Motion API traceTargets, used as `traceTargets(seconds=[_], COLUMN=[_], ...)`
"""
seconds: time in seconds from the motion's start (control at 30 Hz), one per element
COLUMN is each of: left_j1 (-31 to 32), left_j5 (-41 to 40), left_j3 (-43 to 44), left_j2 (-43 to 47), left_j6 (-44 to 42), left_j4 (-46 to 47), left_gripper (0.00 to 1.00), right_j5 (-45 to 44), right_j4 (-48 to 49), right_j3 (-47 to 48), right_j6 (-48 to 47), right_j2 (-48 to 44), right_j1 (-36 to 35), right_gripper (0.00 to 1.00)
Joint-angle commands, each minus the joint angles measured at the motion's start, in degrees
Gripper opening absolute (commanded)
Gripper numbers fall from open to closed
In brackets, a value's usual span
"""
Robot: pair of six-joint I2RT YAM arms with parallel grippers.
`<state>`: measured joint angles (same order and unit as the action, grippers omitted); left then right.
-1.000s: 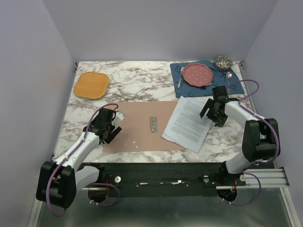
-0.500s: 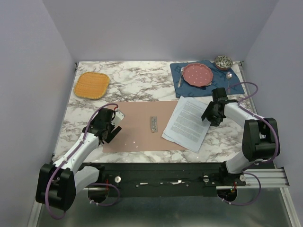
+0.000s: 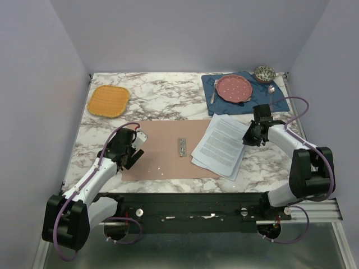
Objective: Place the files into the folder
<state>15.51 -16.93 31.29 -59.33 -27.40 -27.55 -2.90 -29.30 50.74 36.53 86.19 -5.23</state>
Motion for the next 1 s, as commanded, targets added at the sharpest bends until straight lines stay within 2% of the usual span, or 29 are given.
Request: traceTargets(seconds=[0.0, 0.07, 0.23, 0.5, 0.63, 0.77, 0.97], left_j1=[0.14, 0.14, 0.14, -0.12, -3.45, -12.67, -17.79], left_j5=[-0.12, -0.12, 0.14, 0.4, 2.68, 6.37, 10.68], left_j3=[0.88, 0.88, 2.1, 6.32, 9.84, 13.44, 14.41], left_j2=[0.97, 1.06, 0.88, -1.93, -4.21, -8.42, -10.02], left_j6=[0.06, 0.06, 0.33, 4.19, 6.04, 5.87, 3.76], left_j4=[-1.01, -1.1, -1.54, -1.98, -2.95, -2.77, -3.3], left_gripper=[0.99, 0.99, 0.99, 0.99, 0.99, 0.99, 0.99], right_j5=[2.45, 2.54, 10.62, 17.57, 20.37, 23.54, 28.21], right_j4=[2.58, 3.63, 7.23, 11.72, 11.63, 11.63, 11.46], right_j3=[-1.96, -2.14, -1.7, 6.29, 13.04, 18.41, 23.44], right_j6=[-1.46, -2.25, -5.32, -12.36, -14.56, -15.79, -16.85], right_j2=[-1.64, -1.9, -5.68, -14.38, -15.79, -15.71, -13.24], right_j1=[0.31, 0.31, -0.74, -14.26, -18.93, -23.49, -28.86], right_gripper=[0.01, 0.01, 0.01, 0.01, 0.01, 0.01, 0.01])
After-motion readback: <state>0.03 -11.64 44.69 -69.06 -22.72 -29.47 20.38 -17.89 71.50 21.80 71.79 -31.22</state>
